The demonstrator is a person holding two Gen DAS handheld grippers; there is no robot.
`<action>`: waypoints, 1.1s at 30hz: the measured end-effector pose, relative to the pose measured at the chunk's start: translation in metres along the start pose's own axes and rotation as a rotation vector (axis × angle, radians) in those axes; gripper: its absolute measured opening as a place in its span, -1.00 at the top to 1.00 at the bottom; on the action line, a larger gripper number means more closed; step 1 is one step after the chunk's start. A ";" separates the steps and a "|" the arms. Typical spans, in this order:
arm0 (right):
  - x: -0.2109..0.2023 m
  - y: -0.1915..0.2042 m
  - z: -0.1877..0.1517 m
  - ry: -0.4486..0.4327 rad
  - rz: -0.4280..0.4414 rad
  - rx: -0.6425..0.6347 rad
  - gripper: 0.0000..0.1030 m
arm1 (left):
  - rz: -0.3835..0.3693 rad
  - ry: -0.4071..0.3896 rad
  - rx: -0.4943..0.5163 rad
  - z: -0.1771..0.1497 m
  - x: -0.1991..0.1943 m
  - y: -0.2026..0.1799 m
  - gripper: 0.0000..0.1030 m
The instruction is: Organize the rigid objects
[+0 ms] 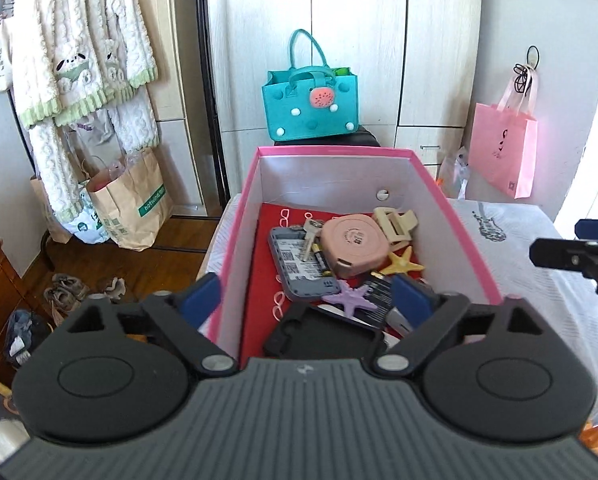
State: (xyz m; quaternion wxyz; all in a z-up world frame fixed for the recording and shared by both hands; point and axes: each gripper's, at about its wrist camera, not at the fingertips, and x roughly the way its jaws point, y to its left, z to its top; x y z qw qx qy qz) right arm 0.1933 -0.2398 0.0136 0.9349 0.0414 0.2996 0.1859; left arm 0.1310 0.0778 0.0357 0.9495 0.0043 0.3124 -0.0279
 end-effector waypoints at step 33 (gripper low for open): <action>-0.091 0.009 -0.052 -0.097 -0.258 0.027 -0.99 | 0.058 0.069 0.016 -0.039 -0.045 -0.059 -1.00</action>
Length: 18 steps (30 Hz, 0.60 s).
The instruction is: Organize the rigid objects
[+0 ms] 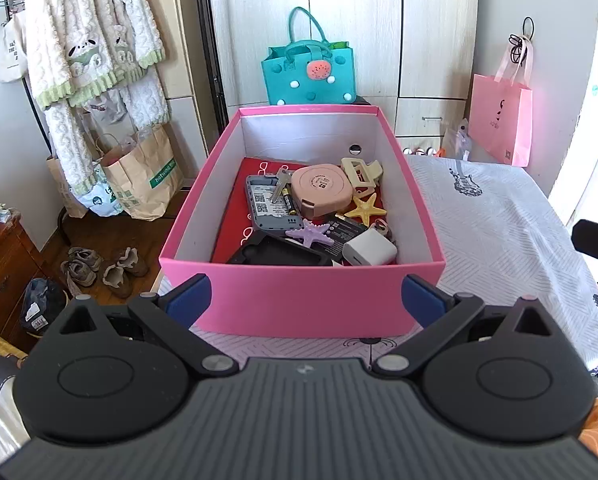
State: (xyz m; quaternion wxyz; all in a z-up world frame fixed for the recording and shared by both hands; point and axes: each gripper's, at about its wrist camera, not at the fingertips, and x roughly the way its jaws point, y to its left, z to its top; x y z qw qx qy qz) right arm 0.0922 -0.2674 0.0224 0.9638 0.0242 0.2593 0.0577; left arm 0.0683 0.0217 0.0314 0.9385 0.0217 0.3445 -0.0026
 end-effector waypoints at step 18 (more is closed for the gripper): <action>-0.017 -0.007 -0.013 -0.025 -0.020 0.005 -0.99 | -0.021 -0.040 0.015 -0.014 -0.016 -0.014 -1.00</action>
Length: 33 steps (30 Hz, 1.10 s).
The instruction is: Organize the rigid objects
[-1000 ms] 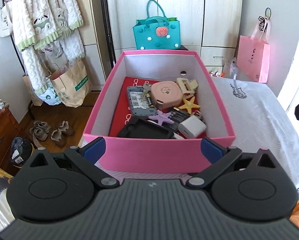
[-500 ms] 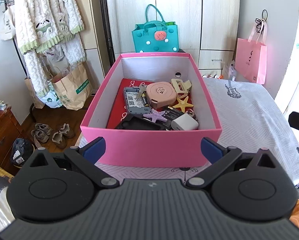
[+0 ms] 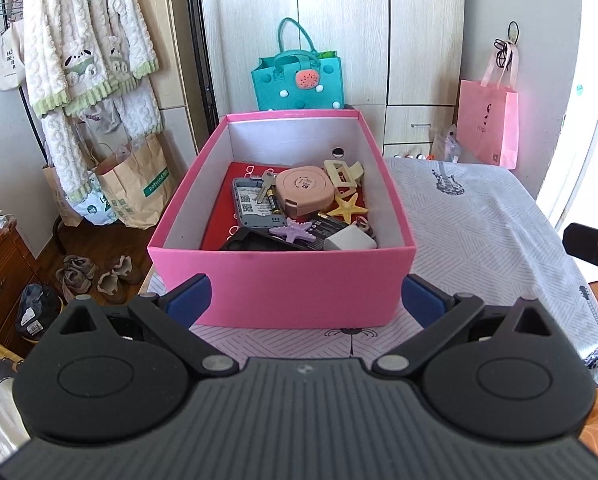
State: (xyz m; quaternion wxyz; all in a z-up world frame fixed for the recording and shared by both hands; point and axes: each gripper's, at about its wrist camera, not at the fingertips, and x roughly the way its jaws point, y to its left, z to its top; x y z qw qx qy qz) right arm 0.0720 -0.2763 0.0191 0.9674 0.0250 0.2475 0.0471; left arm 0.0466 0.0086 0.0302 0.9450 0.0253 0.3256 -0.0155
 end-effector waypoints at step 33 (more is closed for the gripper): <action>0.007 0.000 -0.011 -0.005 -0.031 -0.012 -0.99 | 0.015 -0.009 -0.019 -0.011 0.012 0.003 -1.00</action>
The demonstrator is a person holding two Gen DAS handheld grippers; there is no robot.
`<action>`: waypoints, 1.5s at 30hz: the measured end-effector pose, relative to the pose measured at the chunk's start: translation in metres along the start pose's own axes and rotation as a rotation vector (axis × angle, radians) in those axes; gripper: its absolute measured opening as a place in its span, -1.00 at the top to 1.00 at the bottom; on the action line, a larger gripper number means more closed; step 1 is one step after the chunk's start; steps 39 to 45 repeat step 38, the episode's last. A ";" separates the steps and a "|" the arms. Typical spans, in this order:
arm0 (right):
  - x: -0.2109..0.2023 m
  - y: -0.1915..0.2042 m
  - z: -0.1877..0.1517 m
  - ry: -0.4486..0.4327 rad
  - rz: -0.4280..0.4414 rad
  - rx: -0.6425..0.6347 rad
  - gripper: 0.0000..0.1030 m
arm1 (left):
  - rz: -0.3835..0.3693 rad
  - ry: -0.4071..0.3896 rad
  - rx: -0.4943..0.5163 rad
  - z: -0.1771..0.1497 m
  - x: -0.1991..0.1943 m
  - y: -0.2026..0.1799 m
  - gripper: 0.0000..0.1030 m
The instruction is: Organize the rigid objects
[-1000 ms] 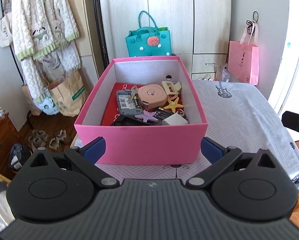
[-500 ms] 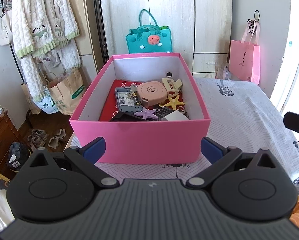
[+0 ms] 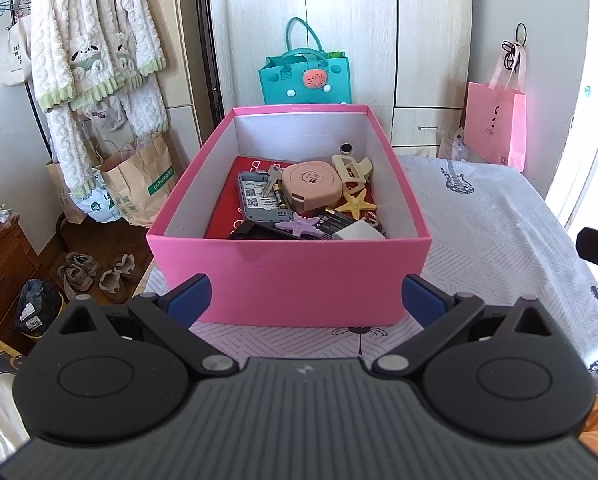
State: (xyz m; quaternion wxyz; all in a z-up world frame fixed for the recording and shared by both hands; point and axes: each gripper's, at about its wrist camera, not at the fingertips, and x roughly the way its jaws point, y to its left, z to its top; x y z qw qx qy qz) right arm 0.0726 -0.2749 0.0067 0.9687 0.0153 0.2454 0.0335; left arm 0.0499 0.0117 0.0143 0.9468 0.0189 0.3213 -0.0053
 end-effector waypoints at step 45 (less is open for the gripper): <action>-0.002 0.001 -0.004 0.005 0.002 0.001 -0.99 | 0.006 -0.045 0.016 -0.004 -0.011 -0.005 -1.00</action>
